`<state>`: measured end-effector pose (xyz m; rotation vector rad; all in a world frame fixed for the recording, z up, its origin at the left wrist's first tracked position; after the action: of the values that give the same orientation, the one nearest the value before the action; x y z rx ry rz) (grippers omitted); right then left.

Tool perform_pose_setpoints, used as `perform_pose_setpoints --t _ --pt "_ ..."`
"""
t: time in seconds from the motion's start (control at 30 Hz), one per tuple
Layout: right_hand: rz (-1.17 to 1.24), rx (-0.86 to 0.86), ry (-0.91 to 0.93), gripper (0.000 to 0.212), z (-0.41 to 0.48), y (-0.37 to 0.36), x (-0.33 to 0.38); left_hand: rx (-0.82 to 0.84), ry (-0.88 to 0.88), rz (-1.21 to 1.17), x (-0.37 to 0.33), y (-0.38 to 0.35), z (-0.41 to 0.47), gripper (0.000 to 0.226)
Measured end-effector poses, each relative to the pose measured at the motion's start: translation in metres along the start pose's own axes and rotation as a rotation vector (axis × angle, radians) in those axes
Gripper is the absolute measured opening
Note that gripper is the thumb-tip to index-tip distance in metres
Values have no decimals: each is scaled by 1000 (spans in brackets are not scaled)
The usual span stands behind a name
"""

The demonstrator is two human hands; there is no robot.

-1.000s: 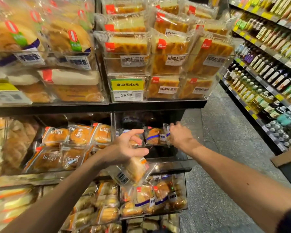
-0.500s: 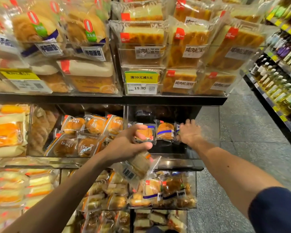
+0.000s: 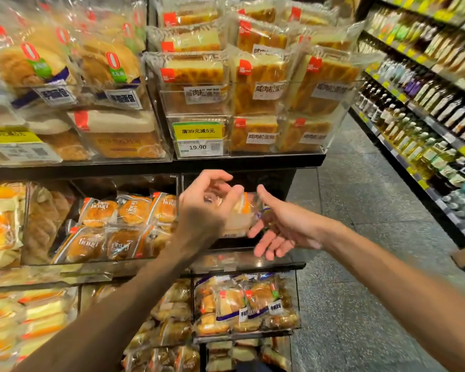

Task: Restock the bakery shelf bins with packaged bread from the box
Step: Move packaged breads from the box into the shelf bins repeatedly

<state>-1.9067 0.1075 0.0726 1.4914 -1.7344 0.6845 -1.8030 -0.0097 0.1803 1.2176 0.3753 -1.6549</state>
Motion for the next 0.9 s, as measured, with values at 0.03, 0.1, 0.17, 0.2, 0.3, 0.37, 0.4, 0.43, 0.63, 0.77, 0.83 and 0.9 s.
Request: perform_pose_setpoints --t 0.03,0.1,0.17,0.2,0.3,0.37,0.4,0.43,0.63,0.77,0.83,0.9 --pt "129 59 -5 97 -4 -7 -1 22 -191 91 -20 -6 -9 22" --pt "338 80 40 79 -10 -11 5 134 -445 149 -42 -20 -30 30" --pt "422 0 128 40 -13 -5 12 276 -515 62 -46 -25 -43 35" --pt "448 -52 164 26 -13 1 12 308 -501 24 -43 -23 -47 40" --pt "509 -129 203 34 -11 14 4 216 -260 72 -14 -6 -42 53" --pt "490 -144 204 44 -10 19 -2 128 16 165 14 8 -33 55" --pt "472 -152 211 47 -8 22 -4 126 159 167 27 12 -31 55" --pt "459 -153 221 50 -6 23 -4 152 293 138 38 13 -31 57" --pt "409 -111 252 54 8 15 1 359 574 28 68 -8 -40 70" --pt "327 -108 306 45 14 8 14 293 537 35 62 -2 -30 74" --pt "272 -92 349 44 16 1 23 310 511 88 59 10 -27 79" --pt "204 -49 383 44 18 -13 34 361 544 117 64 27 -29 80"
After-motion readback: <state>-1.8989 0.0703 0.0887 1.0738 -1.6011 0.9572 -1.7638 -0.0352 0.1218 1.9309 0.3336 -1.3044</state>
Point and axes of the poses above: each hand's wrist, its own z-axis towards the middle knuckle, its own y-axis out of the back of the hand, x = y × z, the point moved 10 cm from there along z, towards the middle knuckle, and after that the axes turned 8 degrees about y, right-handed, at the moved point
